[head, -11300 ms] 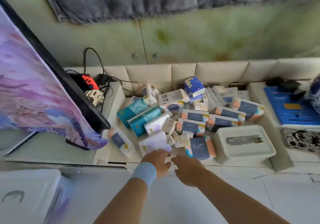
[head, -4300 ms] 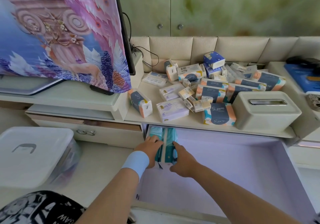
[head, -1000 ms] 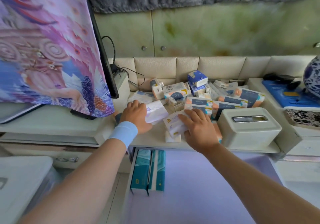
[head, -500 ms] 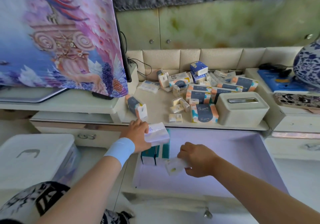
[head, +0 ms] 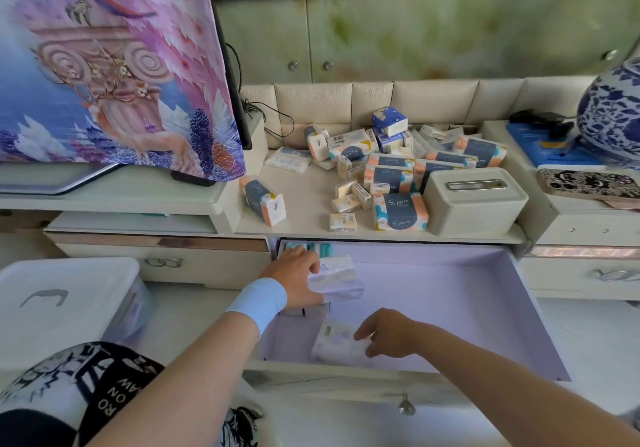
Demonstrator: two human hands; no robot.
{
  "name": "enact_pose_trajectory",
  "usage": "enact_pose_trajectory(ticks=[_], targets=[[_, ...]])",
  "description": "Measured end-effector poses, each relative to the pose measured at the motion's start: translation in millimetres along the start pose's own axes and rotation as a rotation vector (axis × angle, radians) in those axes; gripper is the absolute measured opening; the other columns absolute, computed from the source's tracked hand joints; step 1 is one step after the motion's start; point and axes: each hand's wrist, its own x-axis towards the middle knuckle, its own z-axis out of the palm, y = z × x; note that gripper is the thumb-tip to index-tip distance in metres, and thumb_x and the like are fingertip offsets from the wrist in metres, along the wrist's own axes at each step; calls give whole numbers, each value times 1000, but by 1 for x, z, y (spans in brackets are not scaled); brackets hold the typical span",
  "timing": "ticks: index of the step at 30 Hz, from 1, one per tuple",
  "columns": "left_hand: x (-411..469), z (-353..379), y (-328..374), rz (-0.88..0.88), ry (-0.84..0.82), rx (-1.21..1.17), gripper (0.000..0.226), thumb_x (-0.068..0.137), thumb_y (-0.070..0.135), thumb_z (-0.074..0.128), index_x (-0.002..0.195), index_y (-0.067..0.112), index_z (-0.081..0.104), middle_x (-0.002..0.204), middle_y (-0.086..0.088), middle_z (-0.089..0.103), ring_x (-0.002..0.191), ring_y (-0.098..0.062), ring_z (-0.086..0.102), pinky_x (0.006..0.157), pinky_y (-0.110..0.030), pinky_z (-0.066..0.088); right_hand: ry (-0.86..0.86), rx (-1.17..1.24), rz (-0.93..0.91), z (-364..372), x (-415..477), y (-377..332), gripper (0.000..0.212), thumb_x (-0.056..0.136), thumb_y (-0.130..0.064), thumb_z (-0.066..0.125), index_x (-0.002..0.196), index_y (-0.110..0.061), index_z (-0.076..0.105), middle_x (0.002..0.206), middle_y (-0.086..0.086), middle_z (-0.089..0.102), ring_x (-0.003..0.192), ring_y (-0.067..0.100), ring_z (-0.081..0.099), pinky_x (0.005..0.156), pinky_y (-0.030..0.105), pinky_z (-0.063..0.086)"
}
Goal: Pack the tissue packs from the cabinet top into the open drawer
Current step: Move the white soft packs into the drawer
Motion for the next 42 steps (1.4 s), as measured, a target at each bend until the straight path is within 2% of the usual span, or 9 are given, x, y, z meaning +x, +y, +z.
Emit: enact_pose_trajectory(ticks=[5,9,13,17,24,30,35,38,42], targets=[[3,11,5,24,-32,-42,46,67,46,73,100,33,44,109,10,42,102,-14,42,88,-36,46,194,720,201,-20,0,-1,30,95,-1,47,118,-9,64,99,11,69,73,20,63,61,28,49],[2,21,18,72,-63,-102,46,67,43,77,100,34,47,110,11,43,103,-12,44,79,-26,40,160,1118,229,-42,-12,-4,19,102,-30,42,113,-16,50,112,17,64,83,31,64,71,40,55],[3,30,33,103,-114,-145,55,64,43,83,105,35,48,114,12,44,106,-11,45,86,-27,45,107,938,205,-38,-12,9,41,94,-24,65,129,-23,43,108,13,64,70,22,61,61,31,51],[-1,38,40,28,-324,-104,79,64,45,84,130,38,41,130,13,46,116,-15,51,98,-37,48,82,848,203,-26,-12,18,43,91,-5,65,130,-18,52,90,12,62,57,20,55,54,29,48],[-7,53,33,-47,-394,-69,61,86,38,68,142,32,41,141,6,50,122,-18,52,103,-36,45,189,765,144,-1,-8,12,55,89,6,58,134,-26,56,110,12,63,83,21,59,61,23,49],[-3,58,38,-121,-289,-315,87,89,42,64,153,41,6,149,-2,42,126,-26,51,100,-37,45,279,819,-58,-12,0,-10,50,91,7,55,133,-19,61,120,1,66,99,10,62,71,13,54],[1,47,24,-149,-273,-316,56,89,25,62,136,45,38,136,0,50,105,-26,57,84,-36,54,311,829,41,-18,14,-14,45,90,-4,57,134,-13,58,126,6,61,106,17,60,77,23,52],[-5,43,10,-187,-271,-324,45,89,19,61,126,40,49,124,1,52,99,-24,57,75,-35,59,198,421,154,-7,21,-5,50,90,-12,55,140,-14,51,135,8,56,114,22,59,87,27,50],[-9,37,-10,-232,-234,-367,36,91,15,57,121,35,54,118,0,51,98,-25,57,63,-32,58,-30,-16,159,22,28,-6,83,88,-32,66,156,-14,22,160,8,29,144,26,32,115,34,30]])
